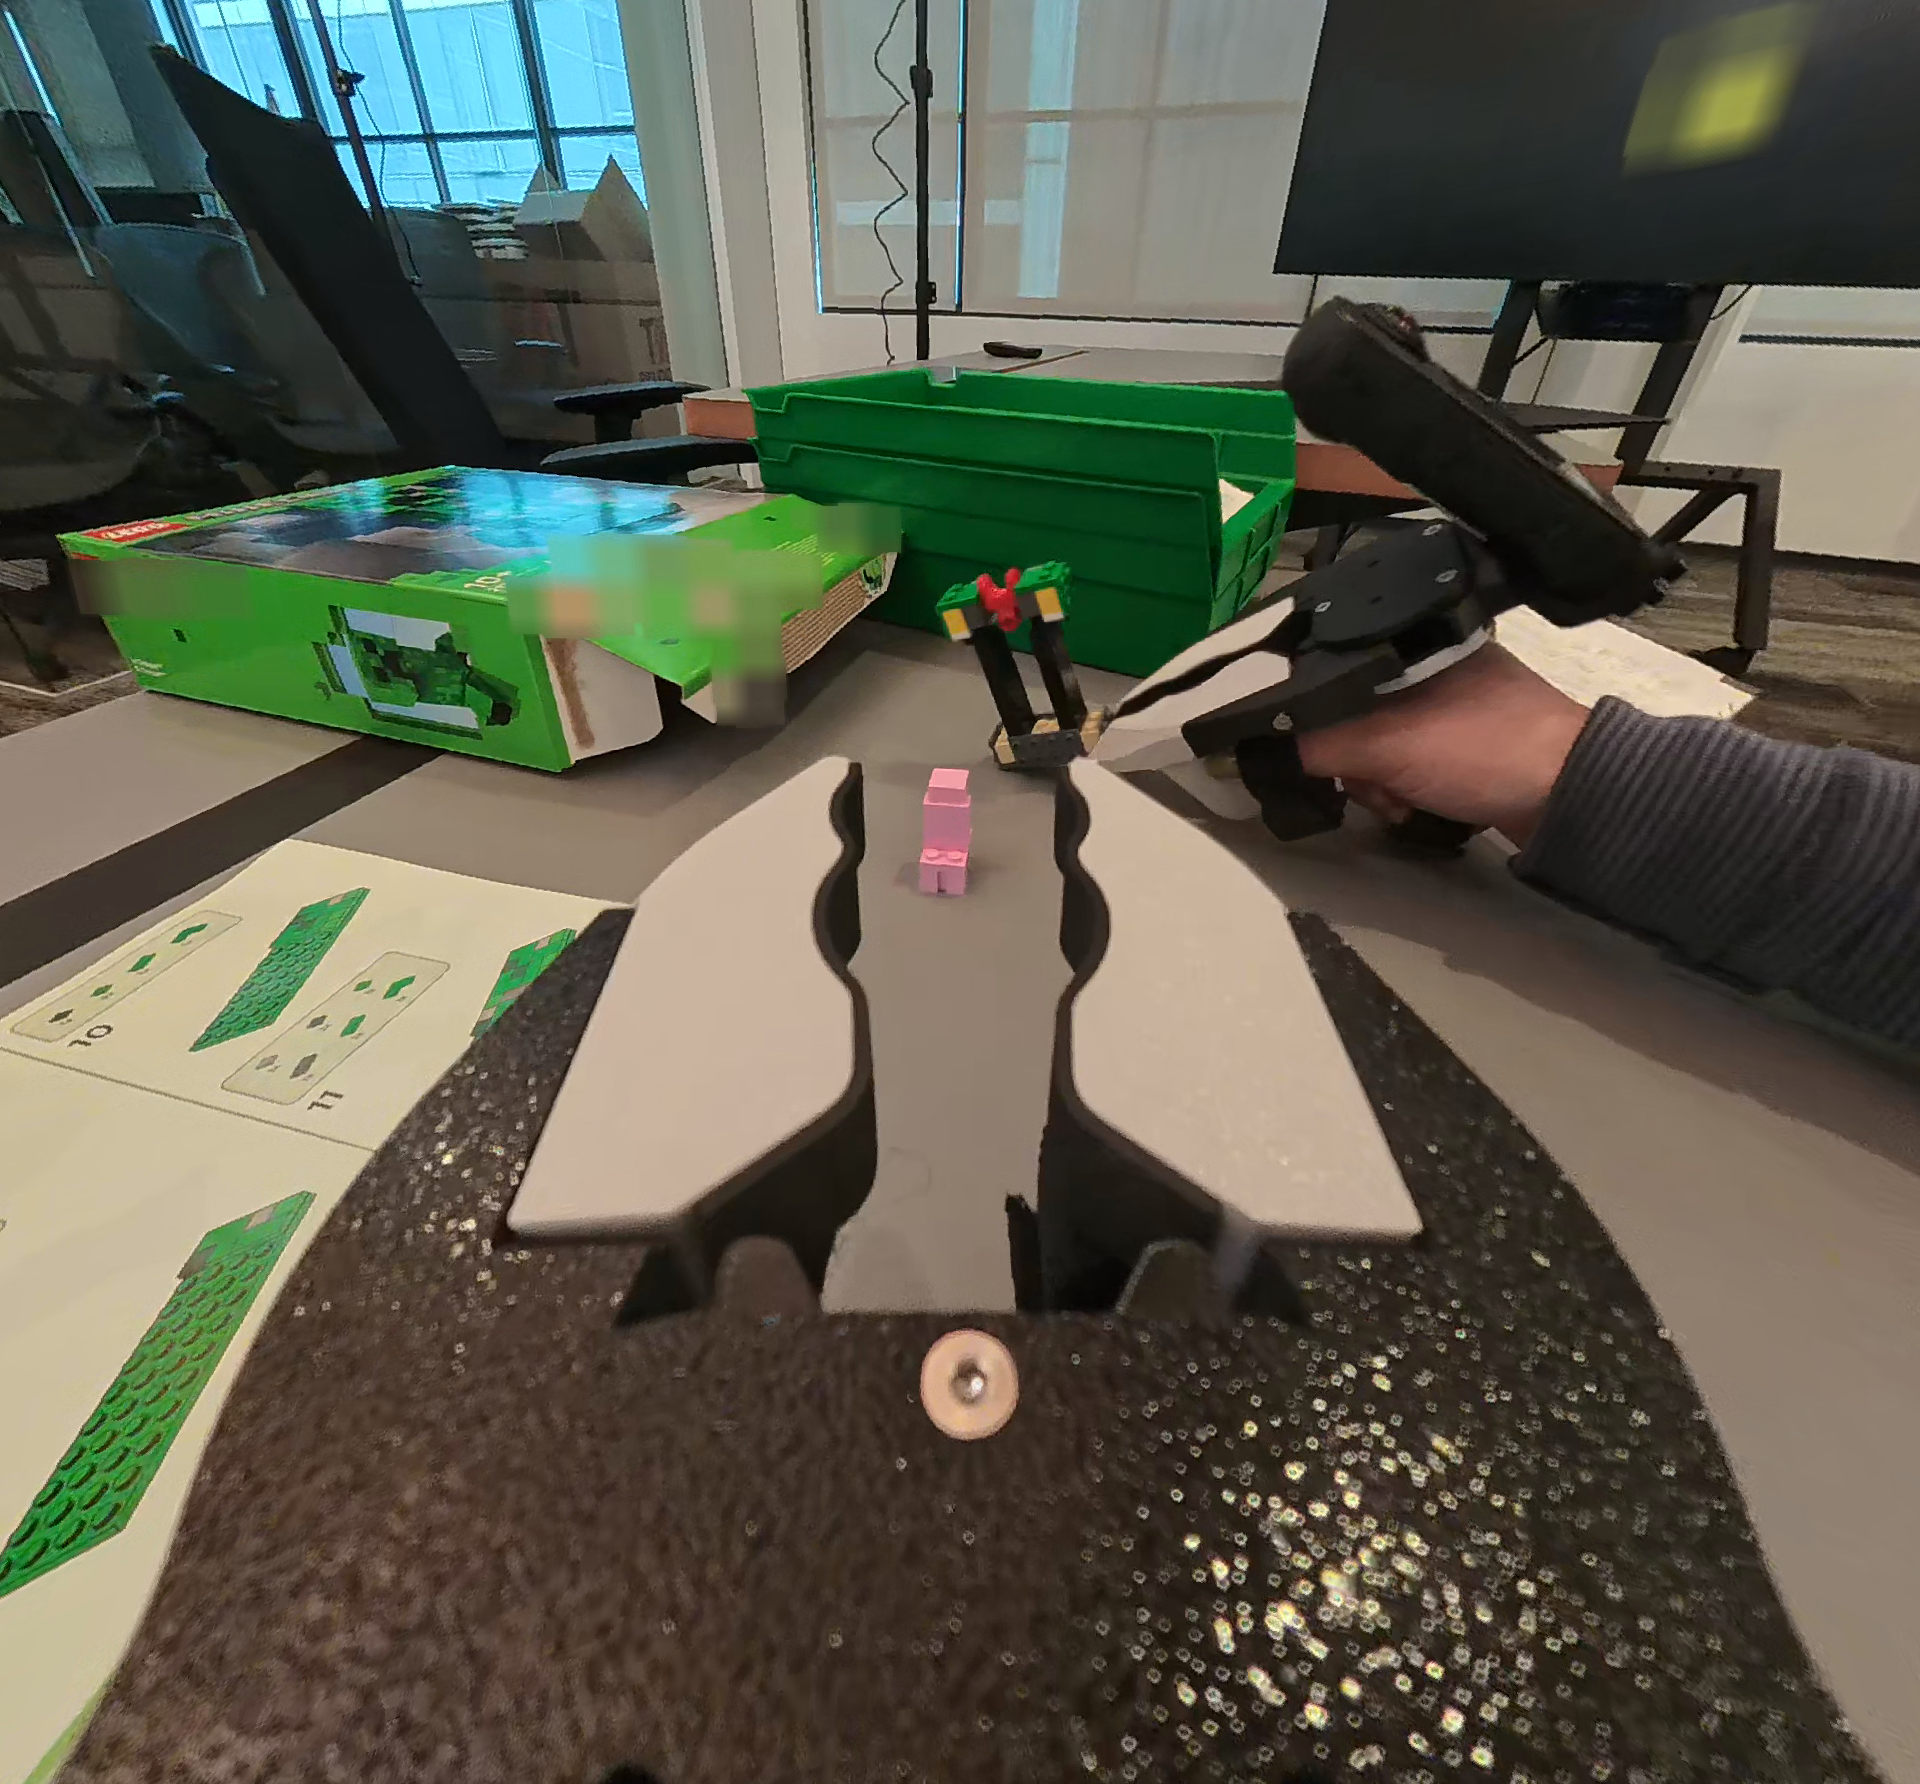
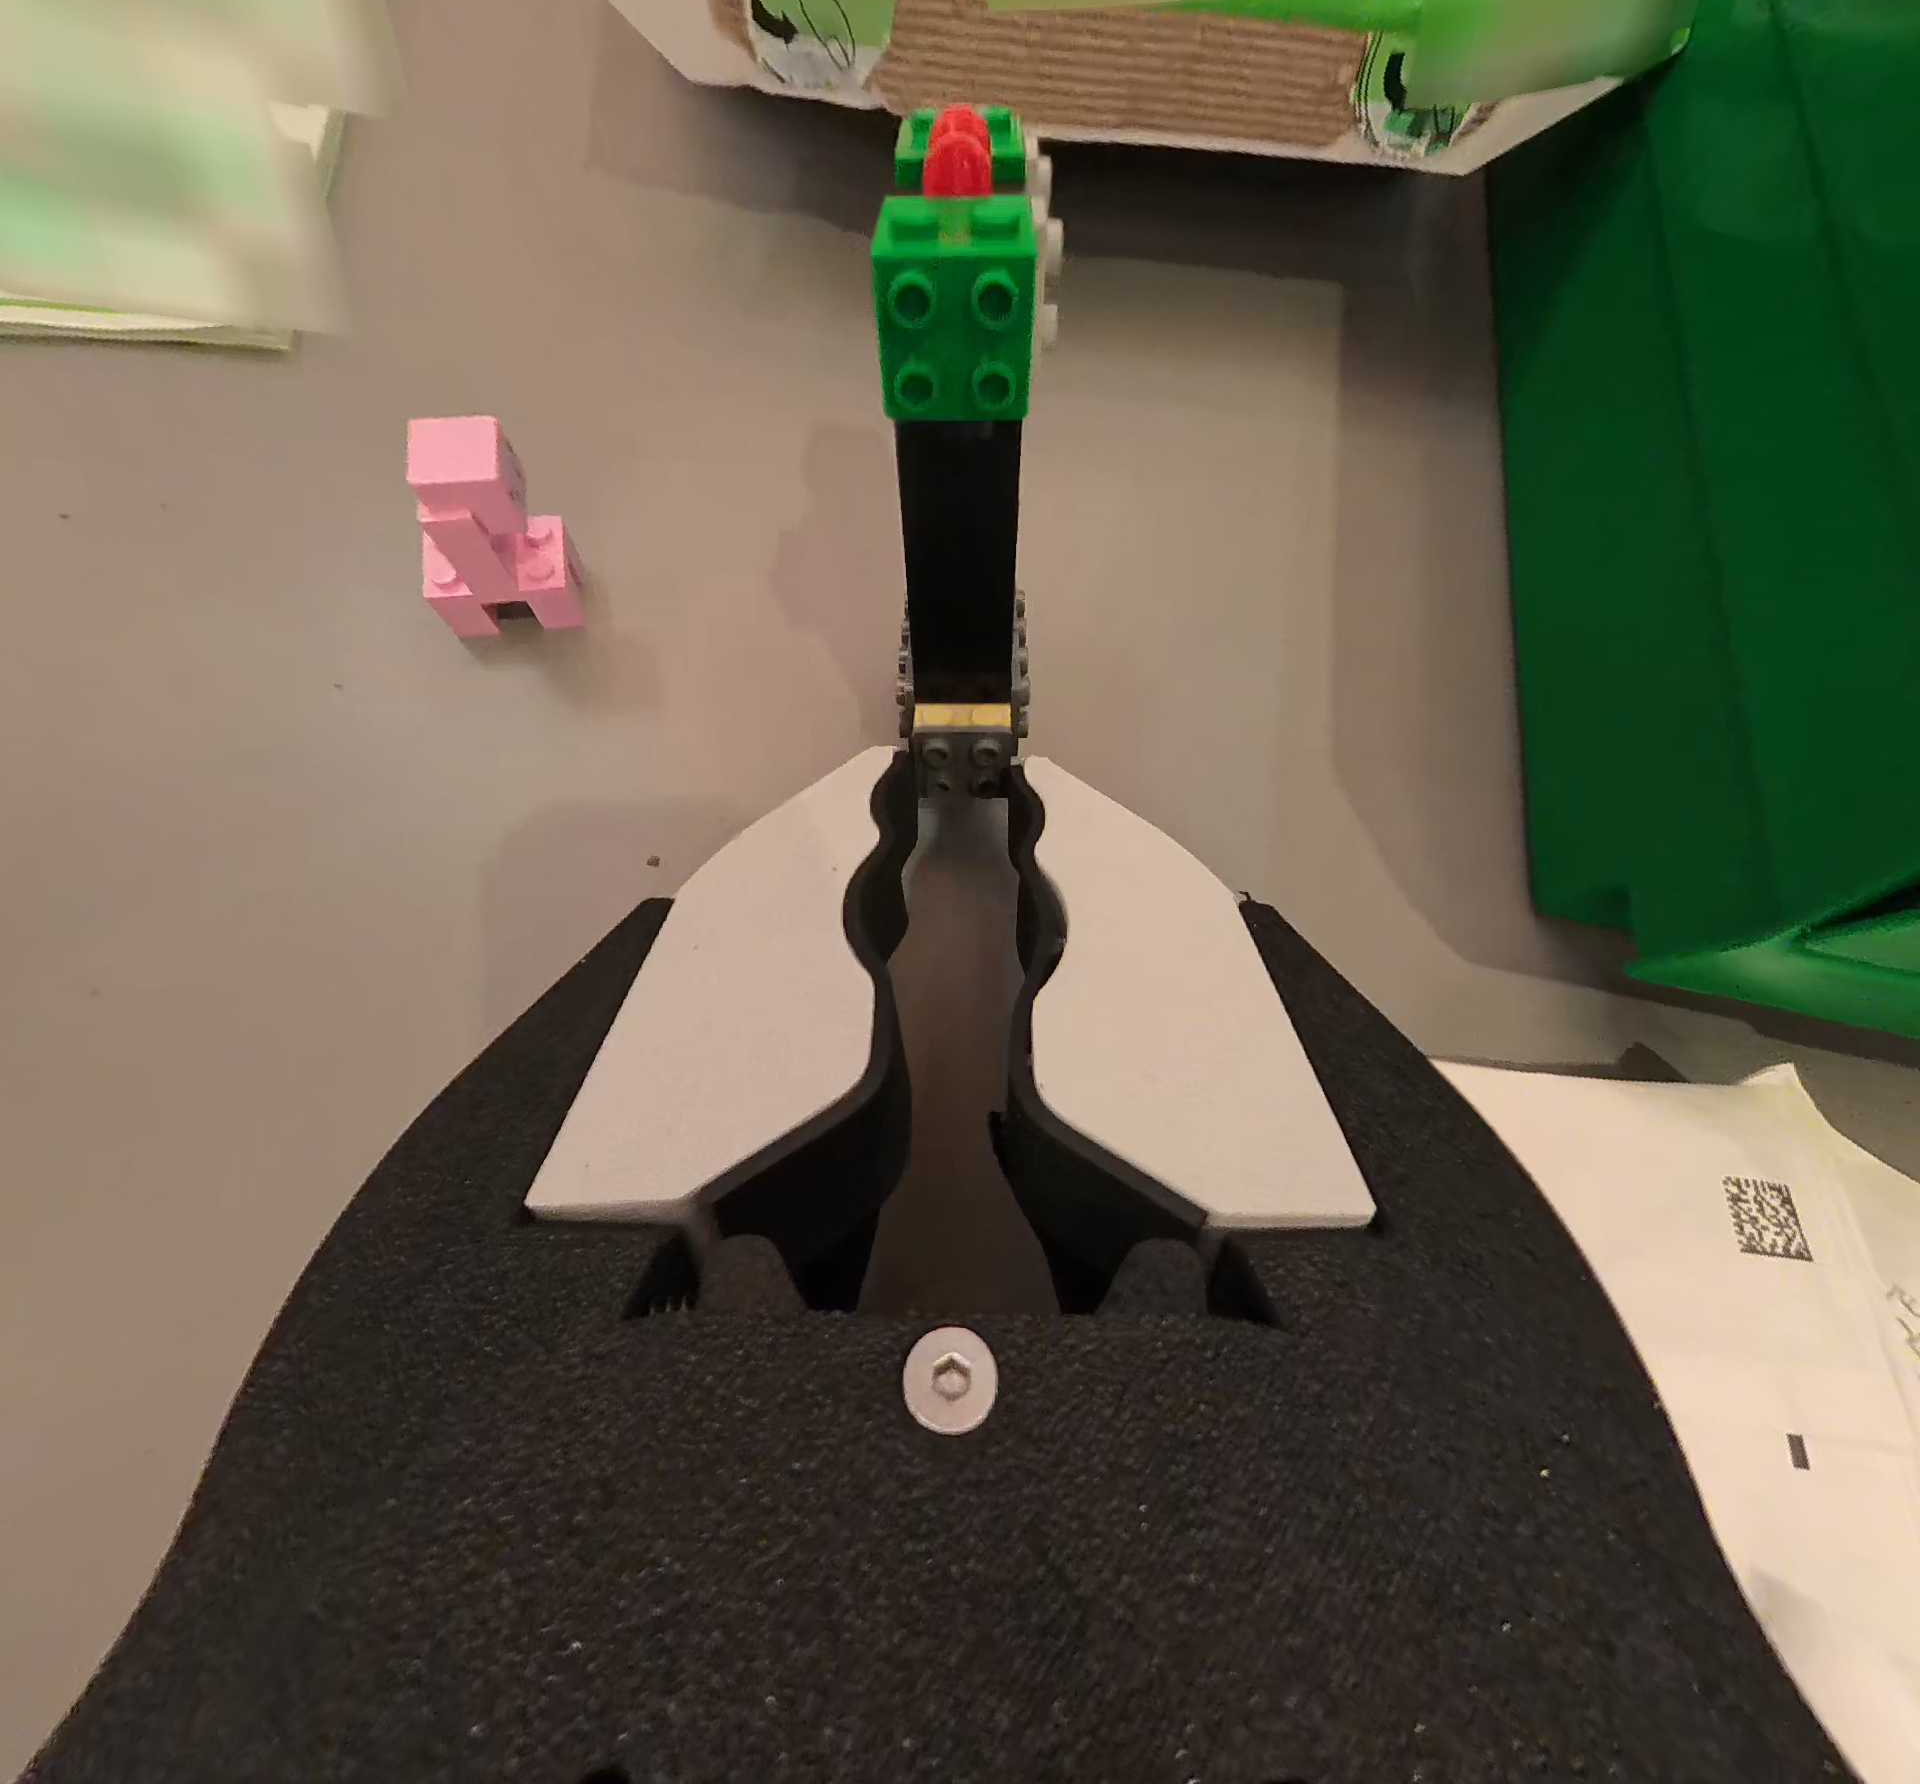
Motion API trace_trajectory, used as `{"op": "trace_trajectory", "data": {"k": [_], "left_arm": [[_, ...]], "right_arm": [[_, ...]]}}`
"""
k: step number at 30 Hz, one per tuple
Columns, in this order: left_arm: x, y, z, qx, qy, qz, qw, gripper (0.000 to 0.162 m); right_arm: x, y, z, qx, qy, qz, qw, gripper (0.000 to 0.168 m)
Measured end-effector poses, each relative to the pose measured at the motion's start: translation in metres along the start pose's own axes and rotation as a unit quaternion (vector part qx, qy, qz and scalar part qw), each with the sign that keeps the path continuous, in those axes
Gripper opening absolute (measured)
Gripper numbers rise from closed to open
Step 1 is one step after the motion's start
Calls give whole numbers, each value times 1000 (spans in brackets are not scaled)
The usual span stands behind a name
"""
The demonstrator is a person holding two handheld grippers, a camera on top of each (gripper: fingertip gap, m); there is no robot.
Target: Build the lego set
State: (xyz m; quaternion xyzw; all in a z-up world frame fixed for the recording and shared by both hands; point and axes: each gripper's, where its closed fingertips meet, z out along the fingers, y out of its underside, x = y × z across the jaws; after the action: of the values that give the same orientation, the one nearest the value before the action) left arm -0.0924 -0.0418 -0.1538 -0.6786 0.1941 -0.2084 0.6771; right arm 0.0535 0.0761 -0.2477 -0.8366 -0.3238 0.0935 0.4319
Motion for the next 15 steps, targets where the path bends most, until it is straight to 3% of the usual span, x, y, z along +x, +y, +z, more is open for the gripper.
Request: {"op": "trace_trajectory", "data": {"k": [8, 15], "left_arm": [[-2, 5, -3, -7, 1, -12, 1000, 36], [-2, 7, -14, 12, 6, -34, 999, 39]], "right_arm": [[6, 7, 1, -24, 20, 13, 999, 17], [6, 13, -2, -49, 23, 29, 998, 27]]}}
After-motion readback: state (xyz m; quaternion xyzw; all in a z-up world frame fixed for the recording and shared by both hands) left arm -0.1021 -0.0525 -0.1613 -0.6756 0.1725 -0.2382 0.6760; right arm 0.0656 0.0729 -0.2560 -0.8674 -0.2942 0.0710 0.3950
